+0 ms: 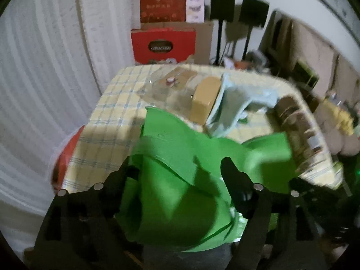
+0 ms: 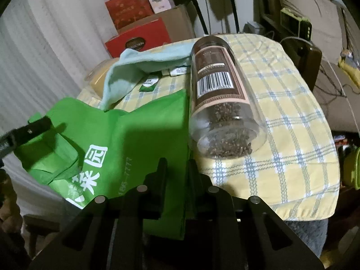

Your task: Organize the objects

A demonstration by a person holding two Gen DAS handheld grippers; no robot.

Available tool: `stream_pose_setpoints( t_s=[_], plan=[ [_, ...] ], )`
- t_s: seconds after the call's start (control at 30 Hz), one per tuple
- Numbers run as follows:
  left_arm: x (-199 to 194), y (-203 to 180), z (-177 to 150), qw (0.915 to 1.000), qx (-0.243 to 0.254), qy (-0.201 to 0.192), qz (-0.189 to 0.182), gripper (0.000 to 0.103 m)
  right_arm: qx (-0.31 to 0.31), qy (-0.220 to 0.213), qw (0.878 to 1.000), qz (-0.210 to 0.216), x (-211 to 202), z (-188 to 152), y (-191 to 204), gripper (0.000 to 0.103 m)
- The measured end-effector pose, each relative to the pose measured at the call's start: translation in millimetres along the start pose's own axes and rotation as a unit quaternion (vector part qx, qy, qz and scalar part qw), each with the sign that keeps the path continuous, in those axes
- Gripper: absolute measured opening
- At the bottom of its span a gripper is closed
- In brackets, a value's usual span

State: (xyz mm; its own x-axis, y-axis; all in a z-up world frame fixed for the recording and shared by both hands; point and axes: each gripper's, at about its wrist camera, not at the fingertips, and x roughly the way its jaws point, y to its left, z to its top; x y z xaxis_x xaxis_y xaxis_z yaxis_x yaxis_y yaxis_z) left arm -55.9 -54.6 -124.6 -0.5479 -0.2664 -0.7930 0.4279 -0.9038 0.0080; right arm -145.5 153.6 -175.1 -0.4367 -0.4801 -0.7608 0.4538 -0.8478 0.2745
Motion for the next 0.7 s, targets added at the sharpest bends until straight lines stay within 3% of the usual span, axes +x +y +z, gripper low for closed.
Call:
stream_pose_setpoints(
  t_s=[0.1,0.2,0.27,0.33,0.43,0.6,0.7],
  plan=[
    [11.0,-2.6,-2.5,0.9998,0.003,0.018,0.010,0.087,-0.013,-0.008,1.000,-0.009,0.2,-0.8,3.9,0.020],
    [12.6,6.4,-5.5,0.9996,-0.023,0.012,-0.011,0.086,-0.007,-0.006,1.000,0.000,0.9,0.0,-1.8,0.021],
    [13.1,14.6,-7.9,0.9991,-0.038,0.011,-0.014,0.076,-0.002,-0.003,1.000,0.005,1.4,0.8,-3.6,0.021],
    [20.7,19.8,-12.7,0.9983,-0.039,0.037,0.022,0.058,0.000,-0.001,1.000,0.004,-0.4,0.0,-1.7,0.022],
    [26.1,22.1,-24.0,0.9971,-0.034,0.056,0.038,0.054,-0.008,-0.004,1.000,0.000,-4.6,0.4,1.5,0.023],
    [20.6,25.9,-37.3,0.9980,-0.039,0.051,0.006,0.052,-0.001,0.020,1.000,-0.015,-8.0,-1.8,-3.4,0.025],
    [25.2,33.6,-45.3,0.9953,-0.067,0.060,-0.037,0.053,0.002,0.030,0.999,-0.035,-13.8,-6.2,-2.9,0.031]
  ],
)
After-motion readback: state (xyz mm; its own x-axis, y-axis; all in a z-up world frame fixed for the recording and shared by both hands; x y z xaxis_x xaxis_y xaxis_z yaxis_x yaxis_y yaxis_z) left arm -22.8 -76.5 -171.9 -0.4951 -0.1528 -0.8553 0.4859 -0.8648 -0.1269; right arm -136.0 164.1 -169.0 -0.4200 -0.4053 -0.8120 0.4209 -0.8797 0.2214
